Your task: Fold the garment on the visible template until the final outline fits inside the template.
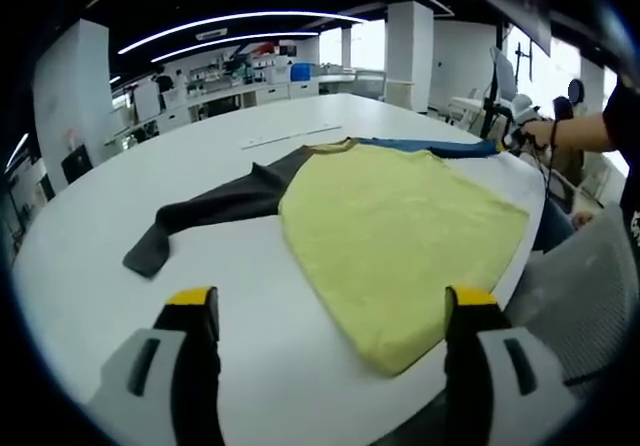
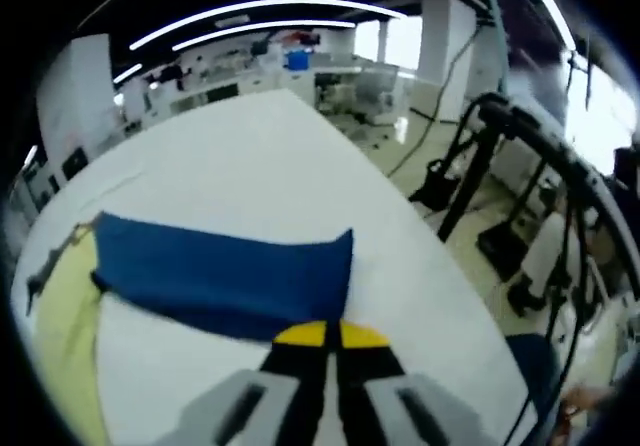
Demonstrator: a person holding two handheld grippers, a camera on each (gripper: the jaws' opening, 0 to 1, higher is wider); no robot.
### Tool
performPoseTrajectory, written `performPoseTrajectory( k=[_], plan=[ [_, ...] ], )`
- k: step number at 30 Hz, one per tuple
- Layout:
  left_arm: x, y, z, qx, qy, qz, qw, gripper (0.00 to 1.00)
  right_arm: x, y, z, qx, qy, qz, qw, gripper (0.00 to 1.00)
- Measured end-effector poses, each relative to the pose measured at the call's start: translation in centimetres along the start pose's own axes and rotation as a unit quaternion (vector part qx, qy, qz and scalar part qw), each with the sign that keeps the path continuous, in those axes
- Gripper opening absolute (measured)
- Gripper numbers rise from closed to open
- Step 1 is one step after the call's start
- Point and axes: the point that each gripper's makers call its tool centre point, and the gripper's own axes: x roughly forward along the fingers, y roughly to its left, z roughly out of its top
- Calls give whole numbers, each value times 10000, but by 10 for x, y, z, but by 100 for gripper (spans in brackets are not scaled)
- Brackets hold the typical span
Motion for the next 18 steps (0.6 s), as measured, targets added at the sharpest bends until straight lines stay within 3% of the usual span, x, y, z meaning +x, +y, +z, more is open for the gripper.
performPoseTrajectory(
  k=[10, 18],
  plan=[
    [-1, -11, 6, 47, -8, -86, 10000, 97, 2, 9, -4, 128, 110, 228, 9996, 0],
    [-3, -13, 7, 43, -20, -167, 9999, 99, -12, 30, 21, 234, -171, 553, 9980, 0]
  ],
)
